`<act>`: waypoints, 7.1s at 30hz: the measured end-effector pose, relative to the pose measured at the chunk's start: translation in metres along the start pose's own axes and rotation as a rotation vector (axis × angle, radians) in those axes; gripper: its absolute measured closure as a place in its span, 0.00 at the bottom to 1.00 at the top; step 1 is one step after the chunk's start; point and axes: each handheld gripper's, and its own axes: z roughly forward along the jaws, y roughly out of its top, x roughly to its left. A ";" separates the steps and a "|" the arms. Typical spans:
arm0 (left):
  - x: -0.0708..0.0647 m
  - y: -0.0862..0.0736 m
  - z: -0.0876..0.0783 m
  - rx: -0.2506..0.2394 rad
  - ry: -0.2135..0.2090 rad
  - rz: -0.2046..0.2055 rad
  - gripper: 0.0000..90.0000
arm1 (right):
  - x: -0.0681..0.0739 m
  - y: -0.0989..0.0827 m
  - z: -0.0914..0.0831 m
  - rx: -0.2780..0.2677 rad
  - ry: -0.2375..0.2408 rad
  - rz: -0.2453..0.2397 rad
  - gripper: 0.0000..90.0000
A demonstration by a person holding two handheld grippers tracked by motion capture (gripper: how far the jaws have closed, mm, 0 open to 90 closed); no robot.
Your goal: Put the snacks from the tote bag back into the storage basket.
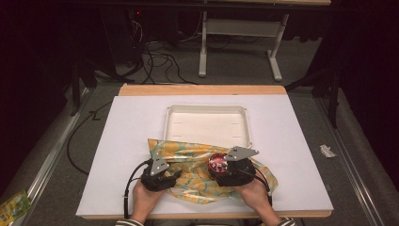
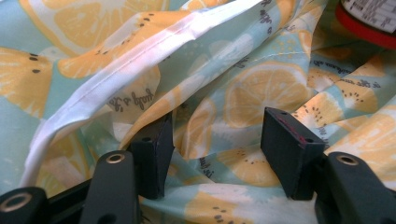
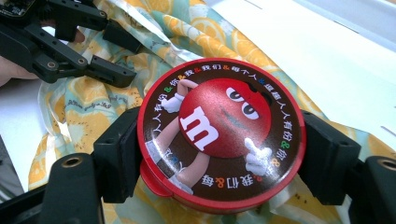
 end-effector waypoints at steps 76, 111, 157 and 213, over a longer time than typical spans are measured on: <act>0.000 0.000 0.000 -0.005 -0.012 -0.005 0.47 | -0.036 0.043 -0.048 -0.056 0.024 0.009 0.29; 0.001 0.000 0.000 -0.004 -0.012 -0.004 0.47 | -0.072 0.069 -0.034 -0.050 -0.014 0.040 0.29; 0.001 -0.001 -0.001 -0.012 -0.012 -0.006 0.47 | -0.121 0.062 0.058 0.096 -0.069 0.121 0.29; 0.000 -0.001 -0.001 -0.018 -0.011 -0.006 0.47 | -0.107 0.036 0.077 0.219 -0.143 0.109 0.30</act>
